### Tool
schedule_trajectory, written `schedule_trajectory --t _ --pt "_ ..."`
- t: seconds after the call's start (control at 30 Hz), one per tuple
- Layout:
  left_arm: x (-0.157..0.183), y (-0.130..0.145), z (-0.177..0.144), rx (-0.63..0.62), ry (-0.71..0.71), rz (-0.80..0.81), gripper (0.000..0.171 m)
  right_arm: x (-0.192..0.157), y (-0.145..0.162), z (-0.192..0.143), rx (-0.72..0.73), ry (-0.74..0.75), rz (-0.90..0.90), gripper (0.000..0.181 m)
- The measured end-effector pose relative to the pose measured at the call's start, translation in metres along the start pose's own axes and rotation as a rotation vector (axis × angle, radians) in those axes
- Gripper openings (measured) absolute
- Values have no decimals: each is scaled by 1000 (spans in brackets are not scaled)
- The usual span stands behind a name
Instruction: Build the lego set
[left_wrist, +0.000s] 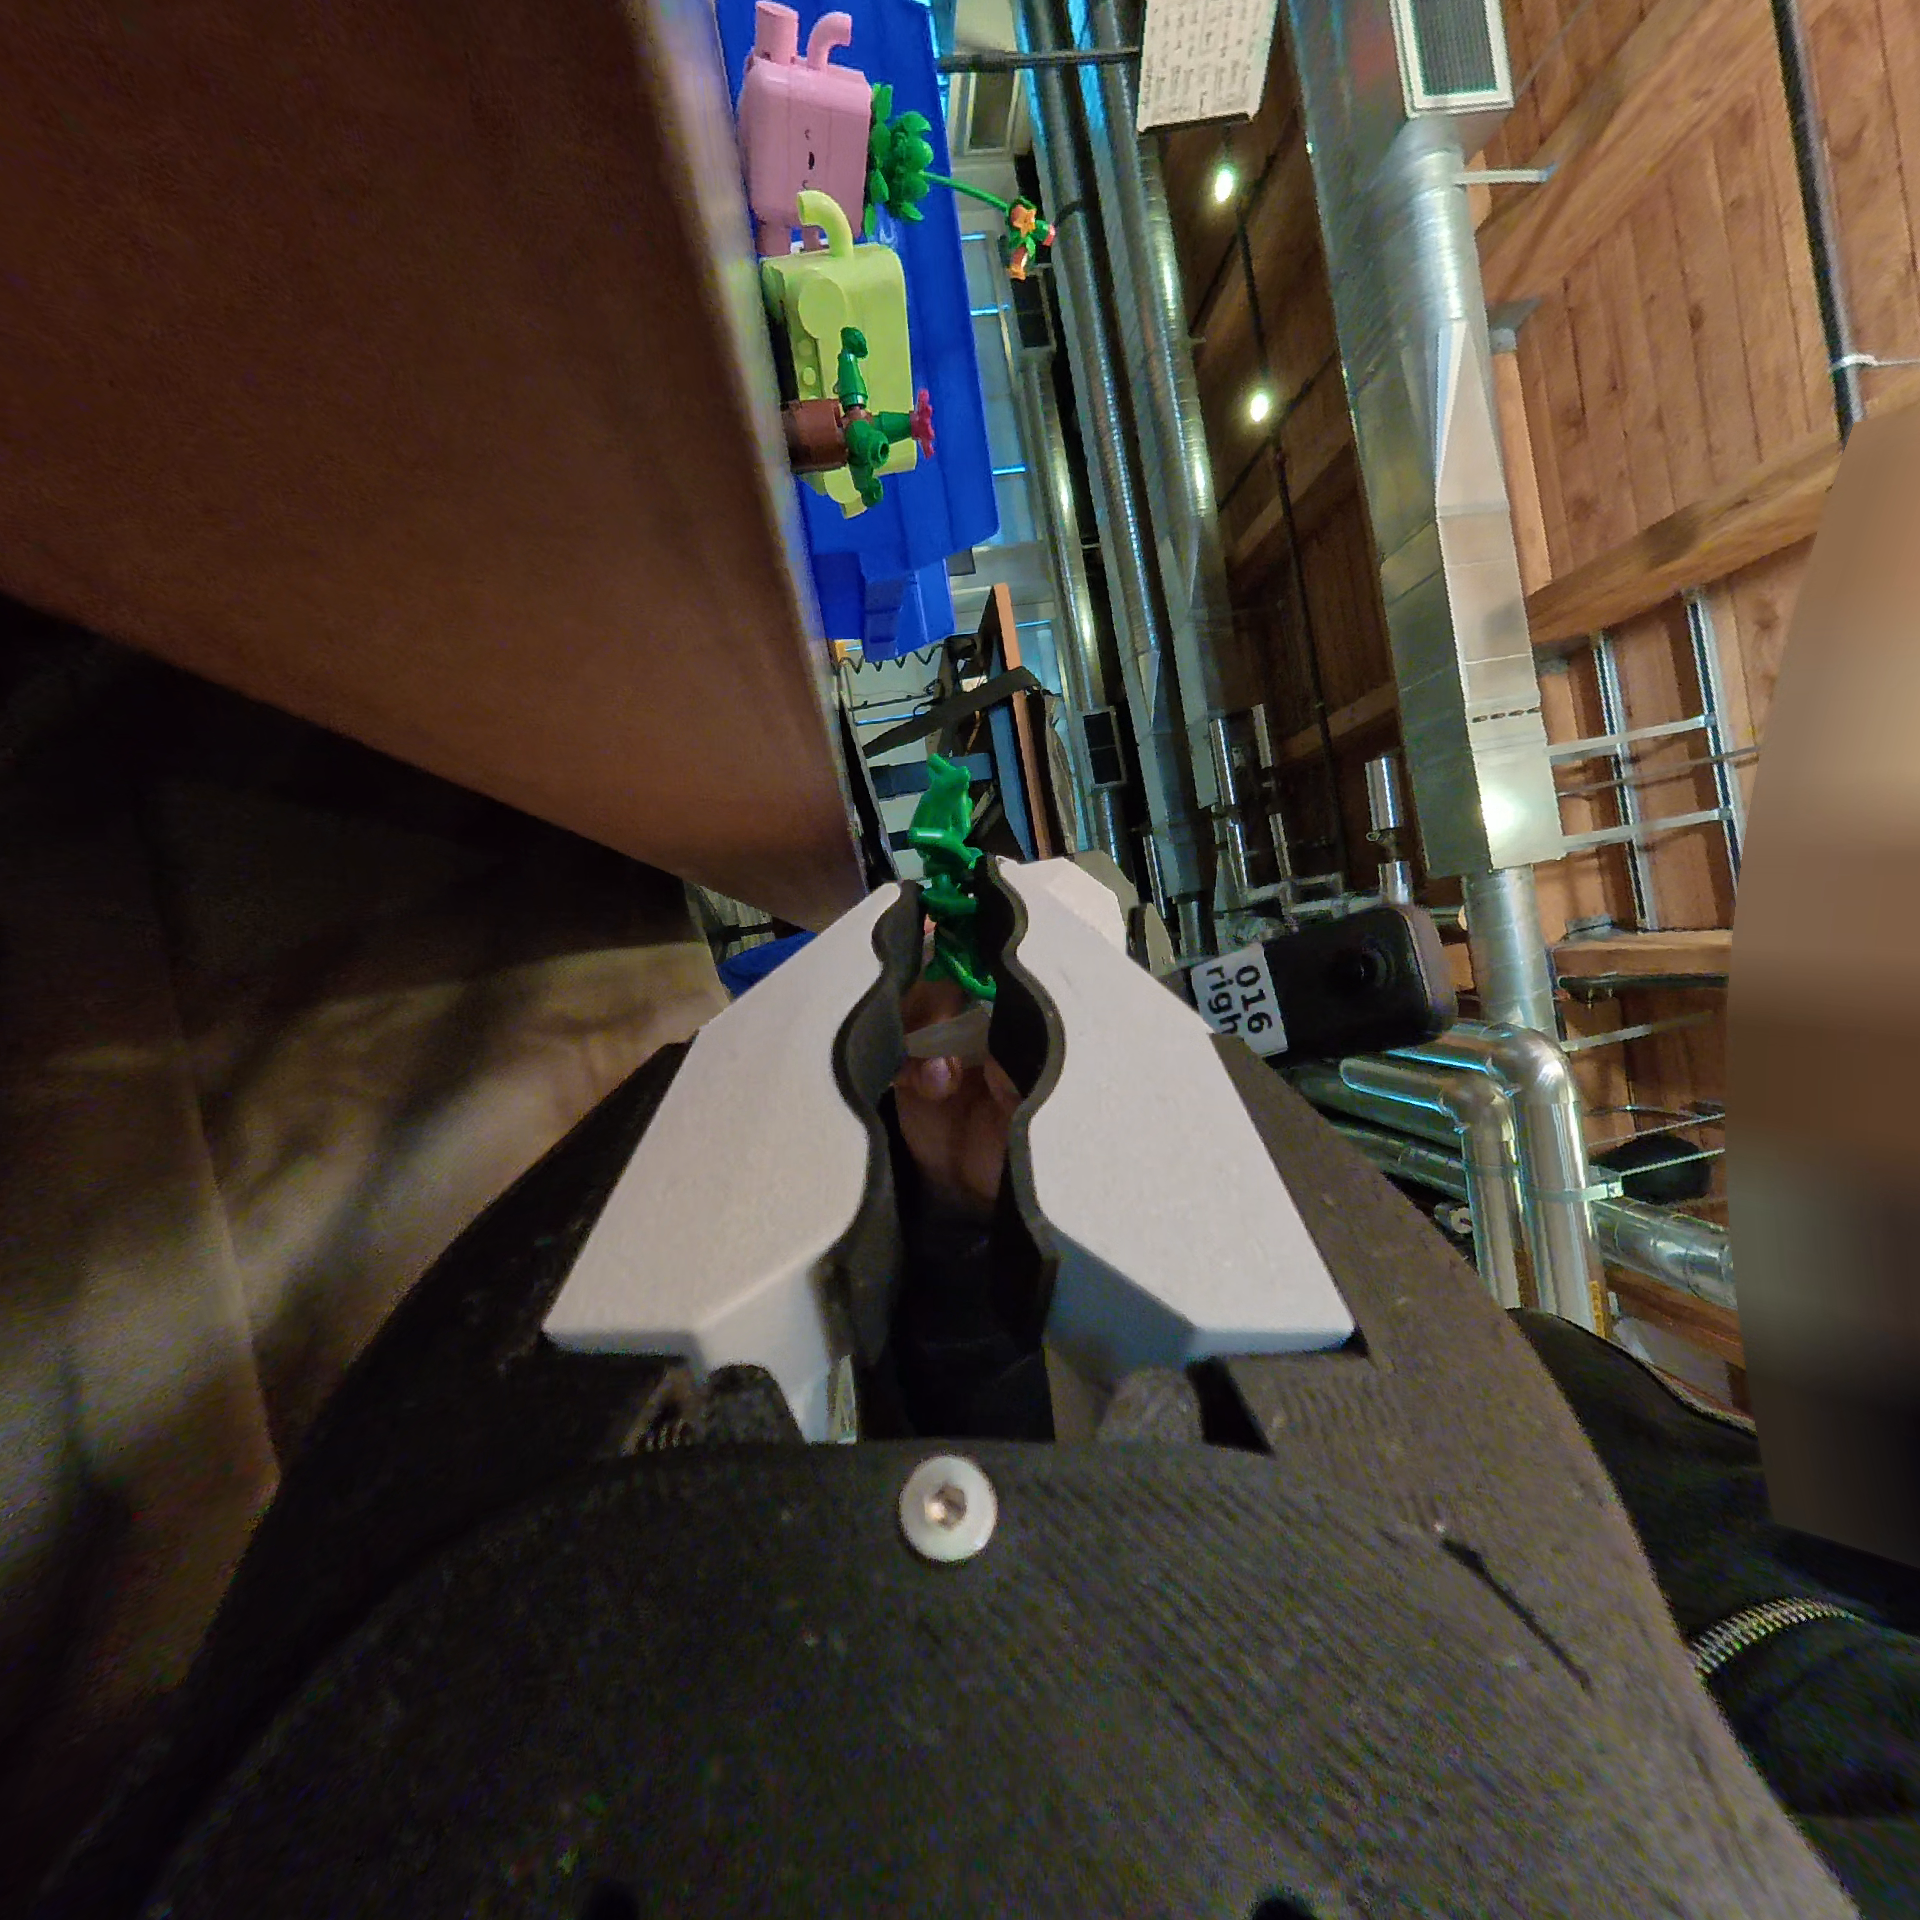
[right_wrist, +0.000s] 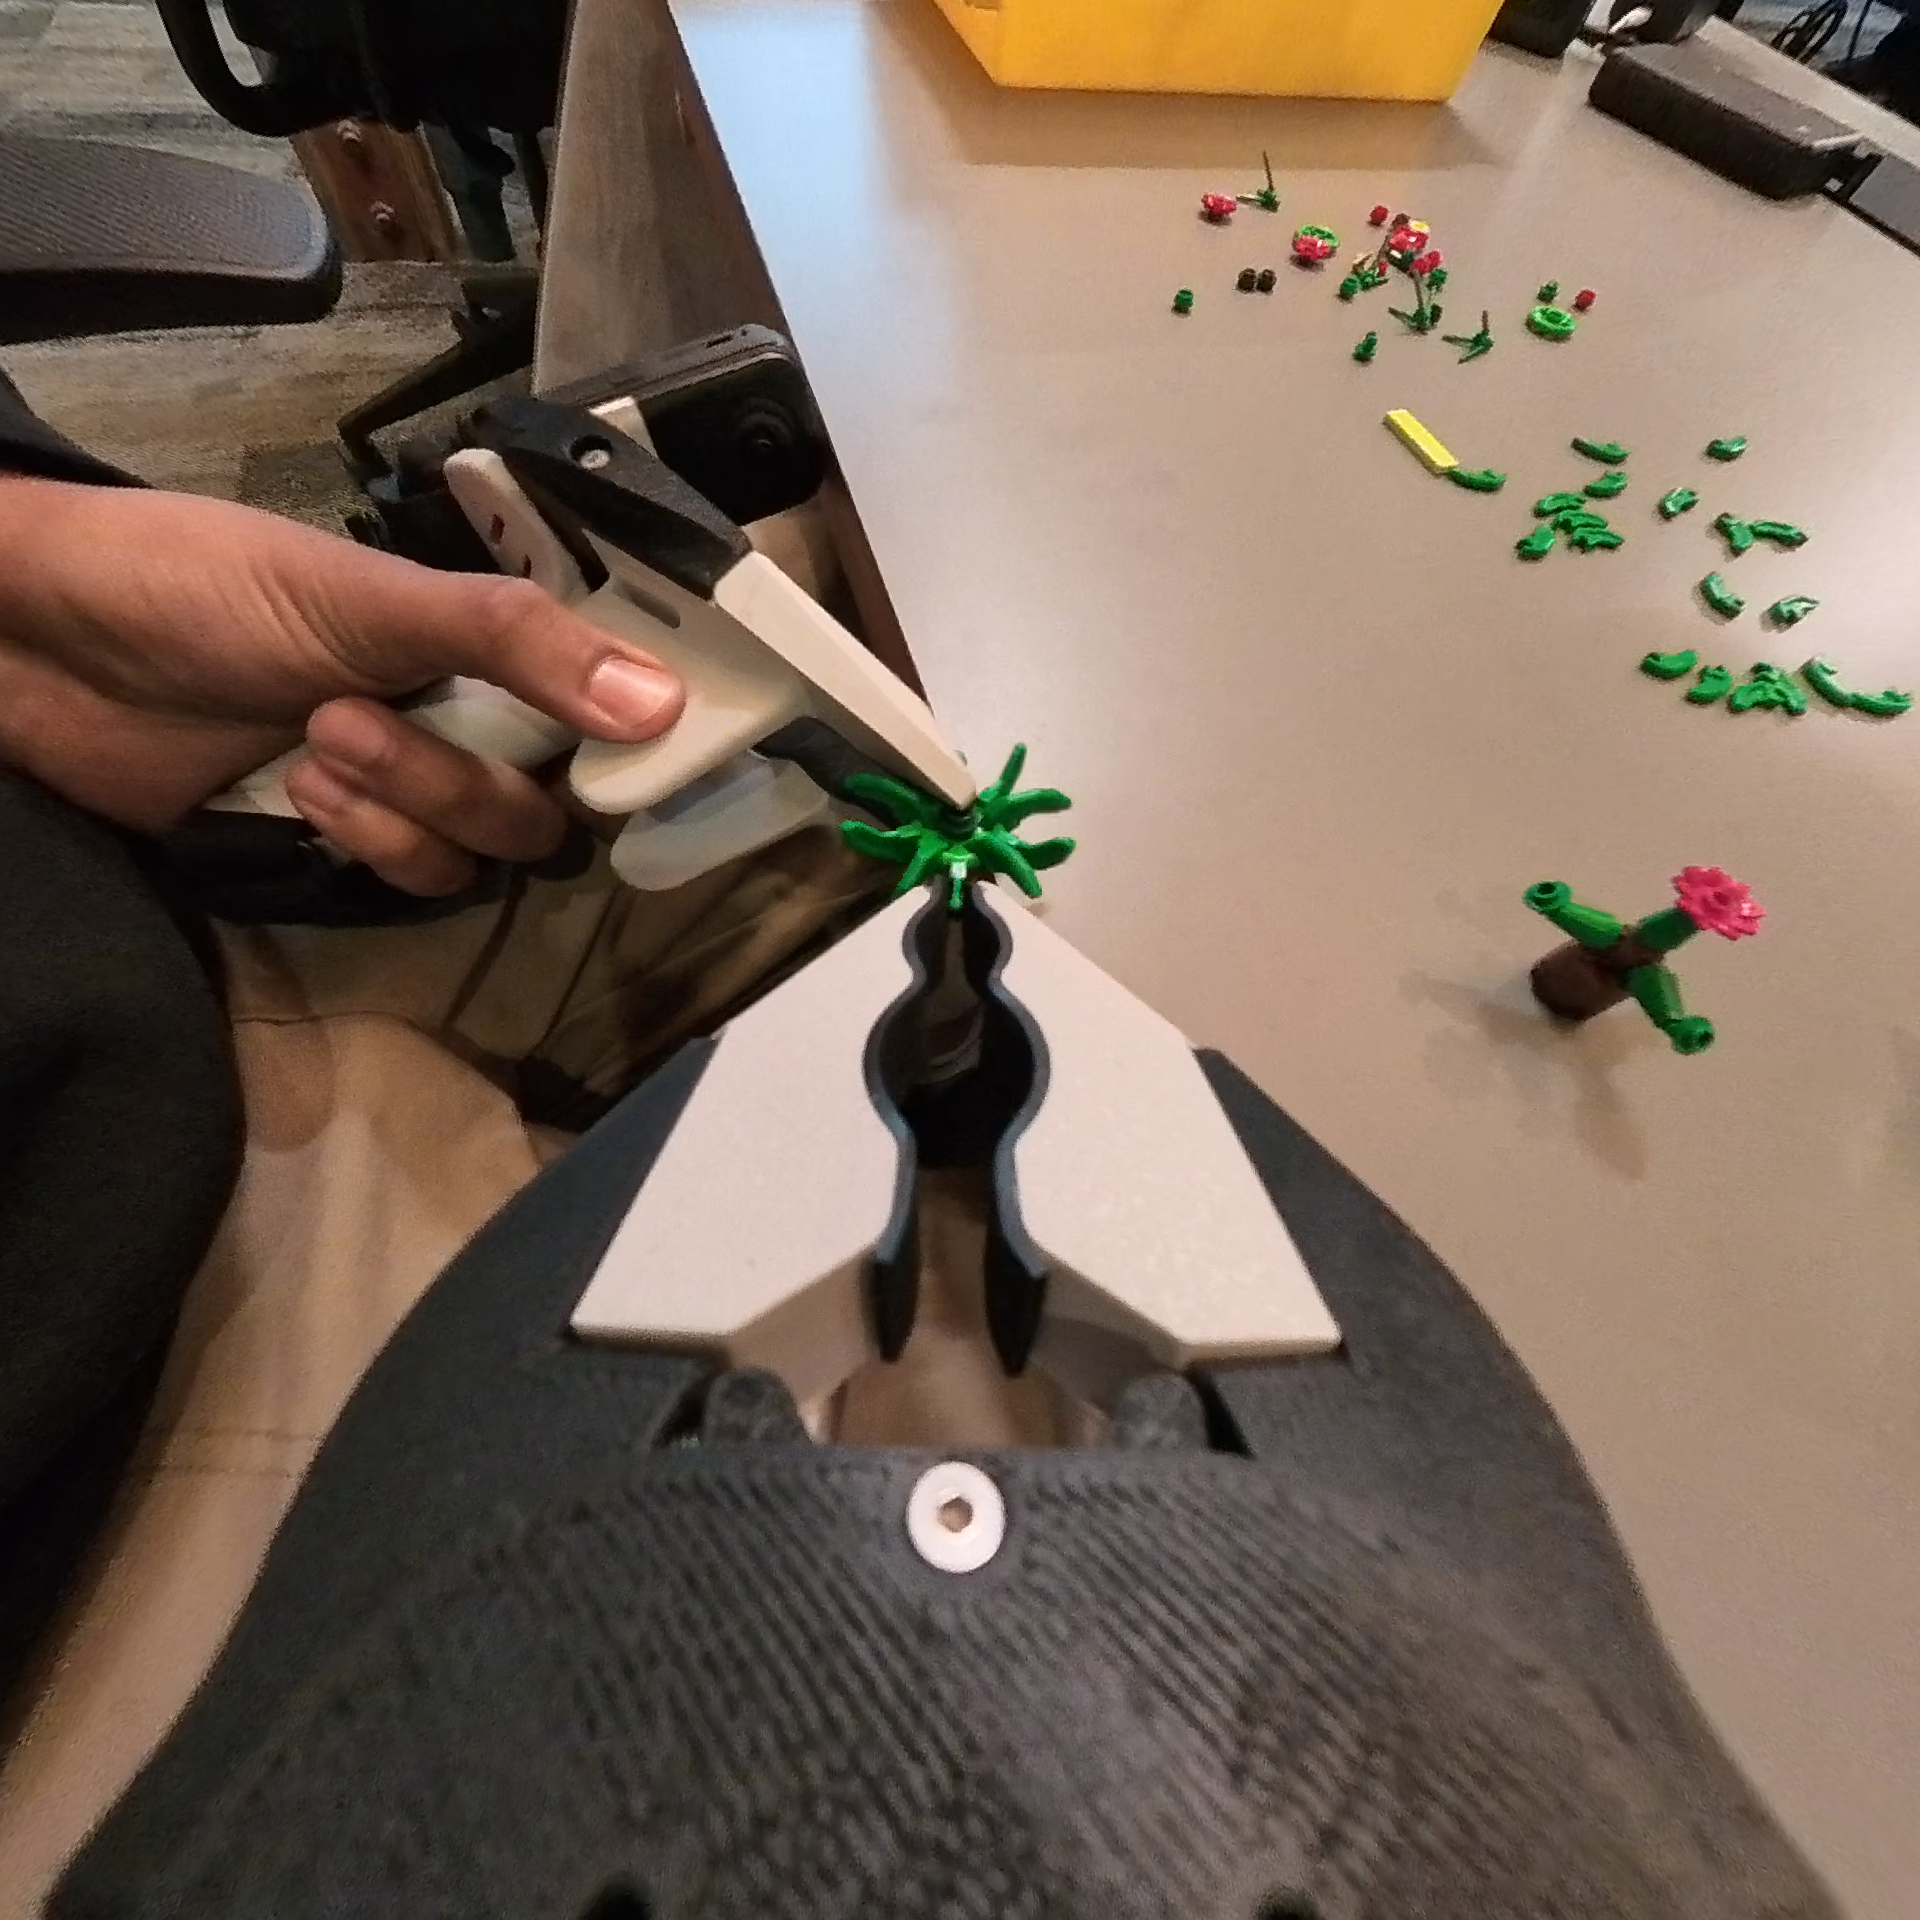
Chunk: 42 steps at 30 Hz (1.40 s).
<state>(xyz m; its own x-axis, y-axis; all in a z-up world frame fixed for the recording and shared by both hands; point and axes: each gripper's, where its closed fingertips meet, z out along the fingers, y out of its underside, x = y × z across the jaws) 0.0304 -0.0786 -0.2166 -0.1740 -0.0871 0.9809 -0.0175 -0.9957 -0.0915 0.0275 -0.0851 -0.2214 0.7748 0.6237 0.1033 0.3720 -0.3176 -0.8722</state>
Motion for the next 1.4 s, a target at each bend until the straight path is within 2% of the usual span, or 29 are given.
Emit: schedule_trajectory --t 0.2,0.77,1.1,1.4 --pt "-1 1 -1 -10 -12 2 9 -1 1 1 0 -12 5 0" --pt "-11 5 -5 -39 -70 32 10 -3 9 7 -13 -165 25 0" --pt "-2 8 -10 -70 -22 15 11 -9 1 5 39 -209 5 0" --pt "8 12 -14 -110 -48 138 10 -15 -8 2 91 -212 18 1"
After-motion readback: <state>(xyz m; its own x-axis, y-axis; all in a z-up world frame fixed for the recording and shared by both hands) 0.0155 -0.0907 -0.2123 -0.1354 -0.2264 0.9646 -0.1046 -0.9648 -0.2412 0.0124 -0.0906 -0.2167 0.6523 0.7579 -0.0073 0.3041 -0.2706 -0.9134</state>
